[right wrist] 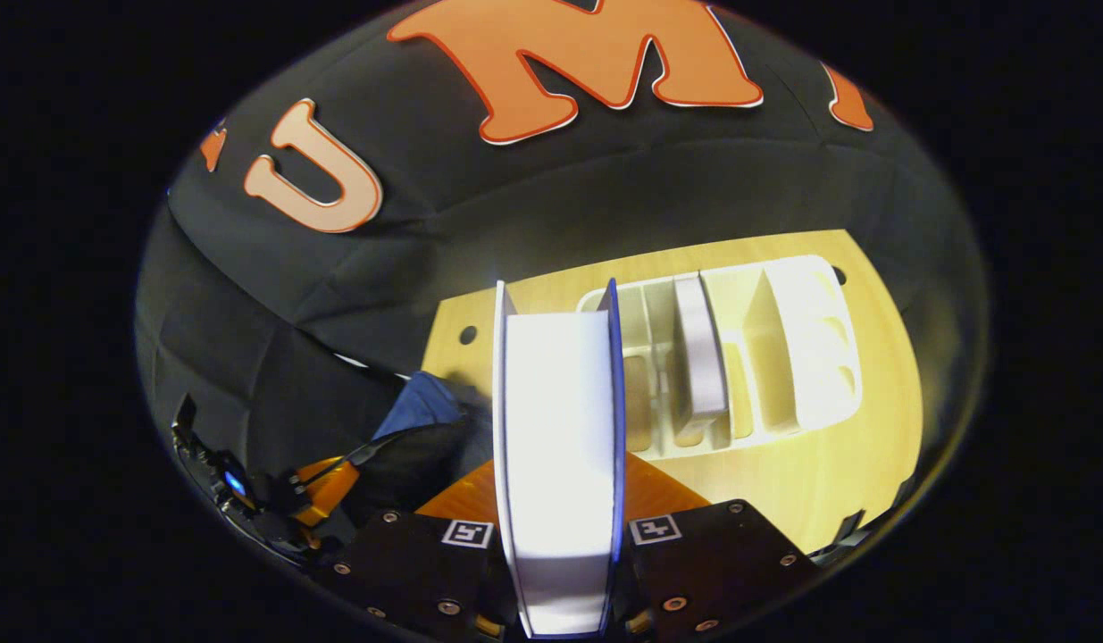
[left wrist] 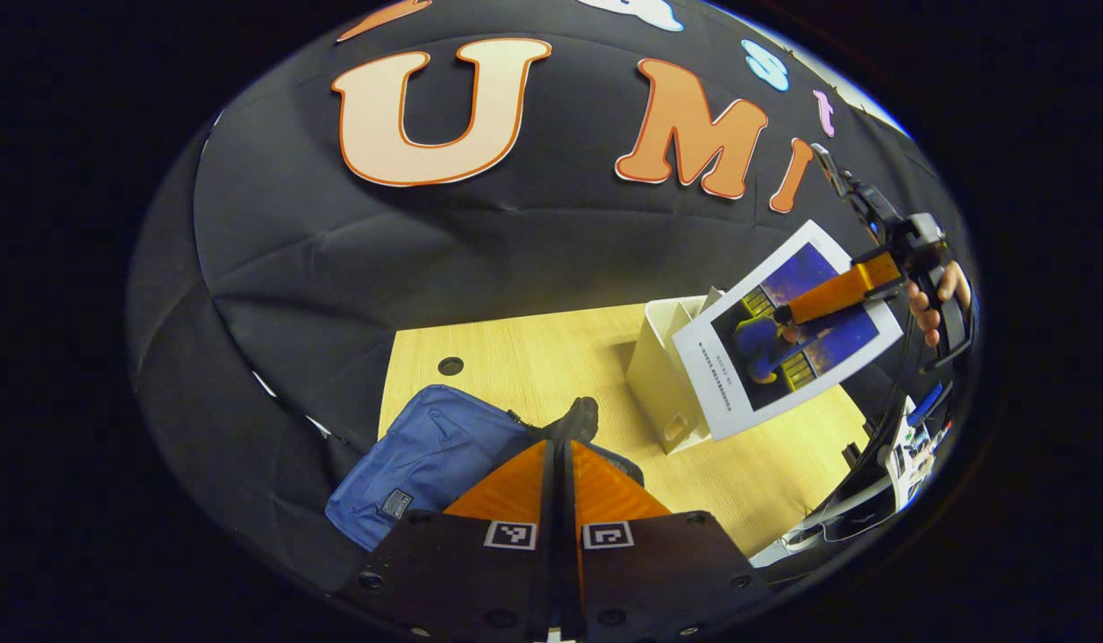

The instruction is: Open the schoolbag, grab two books from the bookshelf and put them into the schoolbag.

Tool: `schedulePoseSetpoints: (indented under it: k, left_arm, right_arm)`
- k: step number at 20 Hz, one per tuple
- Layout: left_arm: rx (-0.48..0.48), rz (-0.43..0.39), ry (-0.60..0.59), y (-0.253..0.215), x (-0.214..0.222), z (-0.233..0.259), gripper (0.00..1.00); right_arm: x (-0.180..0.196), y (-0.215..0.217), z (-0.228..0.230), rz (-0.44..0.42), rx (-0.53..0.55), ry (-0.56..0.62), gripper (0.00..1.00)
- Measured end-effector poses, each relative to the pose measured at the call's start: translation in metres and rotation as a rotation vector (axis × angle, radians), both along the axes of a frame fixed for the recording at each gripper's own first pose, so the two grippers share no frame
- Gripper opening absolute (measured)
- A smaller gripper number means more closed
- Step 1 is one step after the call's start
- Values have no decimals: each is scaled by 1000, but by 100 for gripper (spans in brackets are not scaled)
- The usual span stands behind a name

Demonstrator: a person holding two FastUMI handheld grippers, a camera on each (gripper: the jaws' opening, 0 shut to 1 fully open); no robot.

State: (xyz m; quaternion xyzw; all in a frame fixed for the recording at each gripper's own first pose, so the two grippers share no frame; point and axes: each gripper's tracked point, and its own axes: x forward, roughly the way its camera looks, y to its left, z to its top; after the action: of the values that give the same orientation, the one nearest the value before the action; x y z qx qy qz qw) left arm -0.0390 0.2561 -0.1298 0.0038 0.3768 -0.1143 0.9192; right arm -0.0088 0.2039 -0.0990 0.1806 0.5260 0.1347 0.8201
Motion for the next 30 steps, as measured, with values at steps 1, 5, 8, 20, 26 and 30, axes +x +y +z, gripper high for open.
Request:
schedulePoseSetpoints:
  k: [1,5,8,20,26,30]
  left_arm:
    - [0,3,6,0,0,0,5]
    - [28,12,19,0,2,2,5]
    - [64,4,28,-5,-2,4,5]
    - [124,16,61,-10,-19,4,5]
    - [134,-24,83,-22,-26,-2,5]
    - [149,-55,94,-28,-33,-9,5]
  right_arm:
    - [-9,8,-1,-10,38,2,41]
    - [-41,38,-20,-32,164,23,41]
    - [-69,65,-38,-34,216,69,40]
    - [-95,177,-120,-62,336,139,40]
    - [-96,201,-158,-149,371,181,40]
    - [-93,219,-177,-213,416,208,40]
